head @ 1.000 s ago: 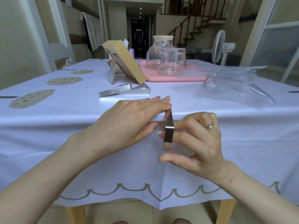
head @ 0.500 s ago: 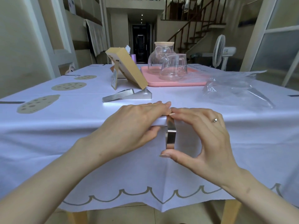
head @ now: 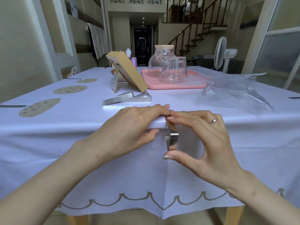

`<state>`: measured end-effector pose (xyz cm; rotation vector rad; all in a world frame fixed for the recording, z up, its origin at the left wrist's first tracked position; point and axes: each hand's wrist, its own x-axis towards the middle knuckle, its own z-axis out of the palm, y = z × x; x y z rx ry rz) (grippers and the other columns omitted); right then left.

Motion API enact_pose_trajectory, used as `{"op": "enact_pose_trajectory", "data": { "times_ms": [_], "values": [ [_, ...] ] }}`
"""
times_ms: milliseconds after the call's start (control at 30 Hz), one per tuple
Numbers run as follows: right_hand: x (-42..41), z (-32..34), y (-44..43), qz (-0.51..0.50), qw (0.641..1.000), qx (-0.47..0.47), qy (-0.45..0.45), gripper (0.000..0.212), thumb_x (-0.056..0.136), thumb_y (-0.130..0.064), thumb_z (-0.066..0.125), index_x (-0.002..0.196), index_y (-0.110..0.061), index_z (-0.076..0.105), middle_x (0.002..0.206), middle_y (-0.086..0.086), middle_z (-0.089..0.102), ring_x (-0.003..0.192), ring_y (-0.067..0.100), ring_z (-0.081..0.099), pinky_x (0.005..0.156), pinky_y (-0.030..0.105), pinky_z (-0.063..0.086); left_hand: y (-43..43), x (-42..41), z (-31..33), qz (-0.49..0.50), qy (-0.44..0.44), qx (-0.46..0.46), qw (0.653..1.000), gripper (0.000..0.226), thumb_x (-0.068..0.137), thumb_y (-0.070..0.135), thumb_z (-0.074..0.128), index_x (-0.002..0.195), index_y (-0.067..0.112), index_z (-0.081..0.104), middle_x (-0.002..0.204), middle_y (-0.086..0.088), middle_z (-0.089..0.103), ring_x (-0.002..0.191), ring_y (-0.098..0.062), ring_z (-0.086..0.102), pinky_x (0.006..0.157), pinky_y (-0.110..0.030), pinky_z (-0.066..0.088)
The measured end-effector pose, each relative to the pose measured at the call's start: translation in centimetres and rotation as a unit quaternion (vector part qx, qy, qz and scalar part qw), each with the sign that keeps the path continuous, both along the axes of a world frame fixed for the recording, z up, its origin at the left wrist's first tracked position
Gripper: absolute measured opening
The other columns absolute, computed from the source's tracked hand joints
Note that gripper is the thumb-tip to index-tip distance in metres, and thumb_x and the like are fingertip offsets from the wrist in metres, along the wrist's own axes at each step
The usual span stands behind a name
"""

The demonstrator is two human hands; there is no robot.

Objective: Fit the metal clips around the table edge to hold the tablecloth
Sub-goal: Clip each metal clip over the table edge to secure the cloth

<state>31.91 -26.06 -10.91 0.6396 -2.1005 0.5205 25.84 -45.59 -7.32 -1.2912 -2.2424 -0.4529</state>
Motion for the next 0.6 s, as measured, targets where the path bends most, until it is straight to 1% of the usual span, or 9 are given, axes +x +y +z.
{"op": "enact_pose_trajectory", "data": {
  "times_ms": [67,200,267,300,333,400,467,533,600],
  "values": [
    [-0.1,0.0,0.1,0.002,1.0,0.008,0.009,0.059,0.072,-0.062,0.064,0.111,-0.016,0.064,0.122,-0.012,0.06,0.103,0.016,0.056,0.089,0.031,0.033,0.0,0.1,0.0,0.001,-0.004,0.001,1.0,0.048,0.078,0.022,0.05,0.123,0.036,0.04,0.137,0.018,0.05,0.115,-0.016,0.058,0.081,-0.039,0.053],
    [-0.6,-0.2,0.5,-0.015,0.998,0.052,0.03,0.074,0.067,-0.071,0.063,0.114,-0.015,0.062,0.124,-0.007,0.059,0.105,0.019,0.056,0.088,0.034,0.035,0.0,0.0,0.0,-0.002,0.007,0.0,1.0,0.045,0.079,0.029,0.044,0.123,0.036,0.043,0.135,0.014,0.052,0.122,-0.005,0.05,0.086,-0.035,0.052],
    [-0.9,-0.7,0.5,-0.003,0.998,0.033,0.054,0.075,0.063,-0.072,0.066,0.113,-0.017,0.055,0.122,-0.003,0.061,0.106,0.019,0.057,0.09,0.035,0.035,0.0,-0.1,0.0,0.0,0.011,0.003,1.0,0.044,0.078,0.031,0.043,0.122,0.03,0.05,0.133,0.012,0.055,0.121,-0.006,0.051,0.084,-0.035,0.053],
    [-1.1,-0.9,0.5,0.009,0.997,0.017,0.073,0.07,0.064,-0.069,0.069,0.108,-0.016,0.053,0.12,0.0,0.062,0.106,0.021,0.058,0.091,0.036,0.037,-0.1,-0.1,0.0,0.003,0.012,0.004,1.0,0.045,0.078,0.032,0.043,0.121,0.027,0.053,0.132,0.012,0.056,0.121,-0.007,0.051,0.083,-0.035,0.053],
    [-1.3,-1.2,0.4,0.019,0.995,0.009,0.096,0.063,0.066,-0.065,0.071,0.1,-0.015,0.054,0.119,0.002,0.063,0.105,0.023,0.06,0.09,0.039,0.038,-0.1,-0.2,0.0,0.007,0.013,0.003,1.0,0.046,0.078,0.033,0.042,0.121,0.026,0.054,0.131,0.011,0.057,0.12,-0.008,0.052,0.082,-0.035,0.053],
    [-1.8,-1.6,0.4,0.014,0.99,0.025,0.141,0.051,0.07,-0.061,0.07,0.082,-0.011,0.066,0.117,0.007,0.063,0.105,0.026,0.061,0.088,0.043,0.041,-0.1,-0.2,0.1,0.008,0.015,0.0,1.0,0.046,0.077,0.035,0.041,0.121,0.026,0.054,0.13,0.01,0.058,0.12,-0.009,0.053,0.082,-0.036,0.053],
    [-2.3,-1.8,0.5,0.003,0.984,0.046,0.173,0.051,0.073,-0.061,0.068,0.071,-0.01,0.072,0.117,0.009,0.063,0.104,0.027,0.062,0.087,0.044,0.042,-0.1,-0.1,0.1,0.007,0.016,0.0,1.0,0.045,0.077,0.034,0.042,0.12,0.027,0.053,0.129,0.009,0.059,0.119,-0.01,0.054,0.082,-0.037,0.054],
    [-2.5,-1.9,0.5,0.014,0.981,0.036,0.19,0.049,0.073,-0.059,0.069,0.074,-0.01,0.071,0.116,0.009,0.063,0.103,0.027,0.062,0.086,0.044,0.043,0.0,-0.1,0.1,0.008,0.021,0.001,1.0,0.045,0.077,0.033,0.042,0.119,0.025,0.054,0.126,0.007,0.061,0.117,-0.011,0.055,0.079,-0.037,0.055],
    [-2.5,-1.8,0.6,0.027,0.982,0.016,0.185,0.05,0.071,-0.06,0.071,0.086,-0.012,0.063,0.114,0.008,0.063,0.103,0.025,0.063,0.086,0.042,0.042,0.0,-0.1,0.1,0.01,0.028,0.0,1.0,0.045,0.077,0.031,0.043,0.118,0.022,0.056,0.125,0.006,0.062,0.117,-0.011,0.055,0.077,-0.037,0.055]
  ]
}}
